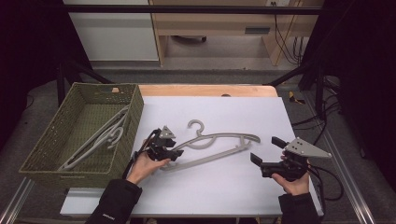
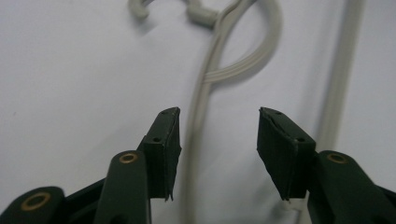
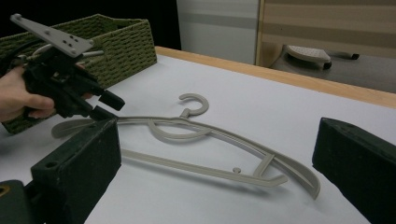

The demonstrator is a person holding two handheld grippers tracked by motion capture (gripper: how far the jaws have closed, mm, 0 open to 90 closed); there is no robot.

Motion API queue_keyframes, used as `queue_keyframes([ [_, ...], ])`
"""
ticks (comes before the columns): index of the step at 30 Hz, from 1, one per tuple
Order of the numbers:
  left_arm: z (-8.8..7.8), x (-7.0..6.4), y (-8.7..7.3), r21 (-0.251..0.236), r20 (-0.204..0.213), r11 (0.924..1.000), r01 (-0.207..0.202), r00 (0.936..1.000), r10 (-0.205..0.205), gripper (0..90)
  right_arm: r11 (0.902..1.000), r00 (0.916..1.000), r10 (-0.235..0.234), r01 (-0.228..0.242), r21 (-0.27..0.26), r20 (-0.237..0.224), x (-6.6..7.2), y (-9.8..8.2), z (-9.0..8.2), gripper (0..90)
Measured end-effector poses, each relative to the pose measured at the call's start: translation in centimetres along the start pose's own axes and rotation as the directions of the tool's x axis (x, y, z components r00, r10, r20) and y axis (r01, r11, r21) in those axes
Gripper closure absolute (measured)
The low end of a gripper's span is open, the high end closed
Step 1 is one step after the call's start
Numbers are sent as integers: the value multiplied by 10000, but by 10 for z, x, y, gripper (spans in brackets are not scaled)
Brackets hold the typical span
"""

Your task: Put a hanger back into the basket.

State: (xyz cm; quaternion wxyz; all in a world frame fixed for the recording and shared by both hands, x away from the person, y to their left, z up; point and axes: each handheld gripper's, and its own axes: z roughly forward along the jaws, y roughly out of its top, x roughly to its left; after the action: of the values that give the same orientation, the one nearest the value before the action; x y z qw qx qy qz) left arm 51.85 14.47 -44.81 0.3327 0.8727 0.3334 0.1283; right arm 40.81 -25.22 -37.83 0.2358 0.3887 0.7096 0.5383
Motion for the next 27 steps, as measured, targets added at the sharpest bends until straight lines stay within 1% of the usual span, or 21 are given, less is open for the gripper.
queue_keyframes([
  [1,4,3,-2,194,-336,9997,137,9993,-130,506,10000,10000,-2,2,0,-4,0,0,0,13],
  [2,8,5,-3,342,-450,9992,195,9988,-180,507,10000,10000,28,-28,0,30,0,0,0,13],
  [3,10,7,-4,530,-413,9984,199,9990,-177,520,10000,10000,39,-39,11,13,0,0,0,13],
  [4,12,7,-5,641,-472,9977,204,9987,-174,528,10000,10000,26,-26,17,19,0,0,0,13],
  [5,14,6,-5,779,-591,9969,149,9982,-103,541,10000,10000,27,-28,16,18,0,0,0,13],
  [6,15,6,-5,940,-560,9955,81,9984,-28,568,10000,10000,35,-35,10,11,0,0,0,13],
  [9,15,2,-5,1075,-553,9942,27,9985,33,639,10000,10000,7,-7,13,10,0,0,0,13],
  [10,15,1,-5,1106,-546,9939,6,9985,55,682,10000,10000,6,-6,7,5,0,0,0,13],
  [12,14,-1,-4,1213,-597,9926,0,9982,72,733,10000,10000,-21,21,4,-16,0,0,0,13],
  [13,13,-2,-4,1248,-602,9922,35,9982,41,787,10000,10000,2,-2,8,3,0,0,0,13],
  [14,13,-3,-4,1280,-666,9918,0,9977,86,795,10000,10000,0,0,8,10,0,0,0,13],
  [15,12,-4,-4,1391,-611,9903,-16,9981,102,797,10000,10000,4,-4,12,5,1,0,0,13],
  [17,11,-8,-5,1452,-599,9894,10,9982,77,803,10000,10000,3,-3,-6,-7,1,0,0,13],
  [19,7,-15,-6,1692,-441,9854,-194,9987,272,811,10000,10000,-9,9,-25,-27,0,0,-1,13],
  [20,6,-17,-7,1810,-438,9832,-242,9985,326,812,10000,10000,13,-13,-43,-1,0,1,-1,13],
  [21,4,-20,-8,1798,-428,9832,-318,9983,401,803,10000,10000,-11,11,-61,17,0,1,-2,13],
  [22,3,-20,-10,1701,-402,9849,-326,9984,400,766,10000,10000,-6,6,-83,16,0,1,-2,13],
  [23,2,-20,-12,1833,-290,9826,-291,9990,350,733,10000,10000,13,-13,-86,10,0,1,-2,13],
  [24,0,-19,-14,1751,-283,9843,-241,9992,295,723,10000,10000,1,-1,-88,23,0,1,-2,13],
  [26,-1,-17,-16,1751,-172,9844,-175,9996,209,714,10000,10000,-3,4,-71,10,0,1,-2,13],
  [27,0,-14,-15,1787,-7,9839,4,10000,-3,713,10000,10000,-10,10,-49,4,1,1,-1,13],
])
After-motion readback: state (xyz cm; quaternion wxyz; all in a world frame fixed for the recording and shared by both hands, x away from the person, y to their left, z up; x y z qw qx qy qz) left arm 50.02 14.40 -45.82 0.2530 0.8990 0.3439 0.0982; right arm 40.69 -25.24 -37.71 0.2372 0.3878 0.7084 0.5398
